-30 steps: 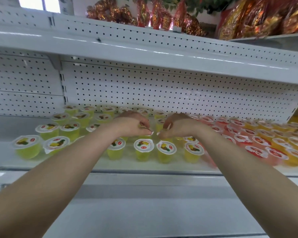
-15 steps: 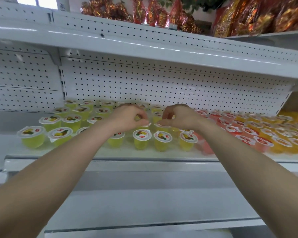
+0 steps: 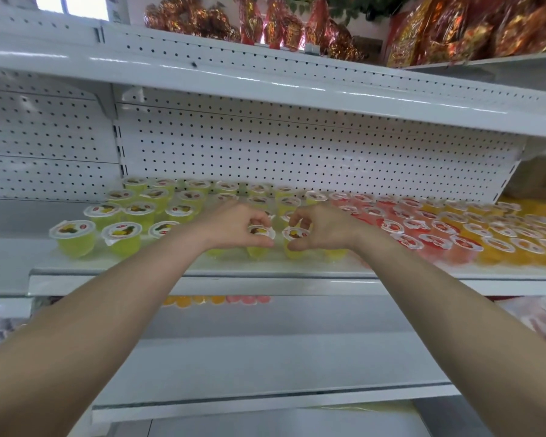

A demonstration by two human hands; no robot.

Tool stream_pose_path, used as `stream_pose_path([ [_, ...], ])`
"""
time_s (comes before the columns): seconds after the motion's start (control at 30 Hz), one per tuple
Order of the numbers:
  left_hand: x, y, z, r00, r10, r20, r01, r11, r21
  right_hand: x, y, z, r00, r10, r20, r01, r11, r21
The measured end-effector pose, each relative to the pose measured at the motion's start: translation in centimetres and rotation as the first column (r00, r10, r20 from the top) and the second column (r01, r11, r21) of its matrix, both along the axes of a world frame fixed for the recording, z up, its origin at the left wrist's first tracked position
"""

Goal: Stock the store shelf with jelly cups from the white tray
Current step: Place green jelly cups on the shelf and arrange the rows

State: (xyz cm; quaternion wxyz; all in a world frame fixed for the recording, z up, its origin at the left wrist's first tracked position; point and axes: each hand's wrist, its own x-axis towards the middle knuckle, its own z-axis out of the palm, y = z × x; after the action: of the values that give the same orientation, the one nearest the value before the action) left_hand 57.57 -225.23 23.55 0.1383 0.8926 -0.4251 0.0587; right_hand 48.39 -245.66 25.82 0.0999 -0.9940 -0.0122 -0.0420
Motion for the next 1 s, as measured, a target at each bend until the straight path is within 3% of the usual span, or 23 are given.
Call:
stream_pose_path([
  [0.27, 0.0, -0.2, 0.4, 1.000, 0.015, 0.008, -0.015, 1.000, 0.018, -0.3, -0.9, 0.5, 0.999, -0.007, -0.044, 0.011, 0.996, 0.093],
  [0.4, 0.6, -0.6, 0.9, 1.000, 0.021, 0.017, -0.020, 0.999, -0.044, 0.1, -3.3, 1.2, 0.996, -0.047, 0.082, 0.033, 0.985, 0.169],
  [0.5, 1.3, -1.7, 1.6, 0.998, 0.032, 0.060, -0.026, 0.994, -0.106, 1.3, -6.2, 1.7, 0.979, -0.122, 0.163, 0.114, 0.992, 0.058],
  [0.67, 4.3, -5.3, 2.2, 0.996, 0.070, 0.055, -0.068, 0.997, -0.030, 4.5, -9.8, 2.2, 0.971, -0.198, 0.133, 0.214, 0.969, -0.122],
  [0.77, 6.2, -8.2, 2.2, 0.992, 0.106, 0.068, -0.110, 0.992, 0.062, 6.8, -11.0, 2.1, 0.975, -0.196, 0.109, 0.211, 0.966, -0.150],
  [1.0, 10.6, -11.5, 2.0, 0.985, 0.137, 0.108, -0.145, 0.987, 0.071, 12.9, -12.9, 1.2, 0.994, -0.111, 0.007, 0.110, 0.975, -0.195],
])
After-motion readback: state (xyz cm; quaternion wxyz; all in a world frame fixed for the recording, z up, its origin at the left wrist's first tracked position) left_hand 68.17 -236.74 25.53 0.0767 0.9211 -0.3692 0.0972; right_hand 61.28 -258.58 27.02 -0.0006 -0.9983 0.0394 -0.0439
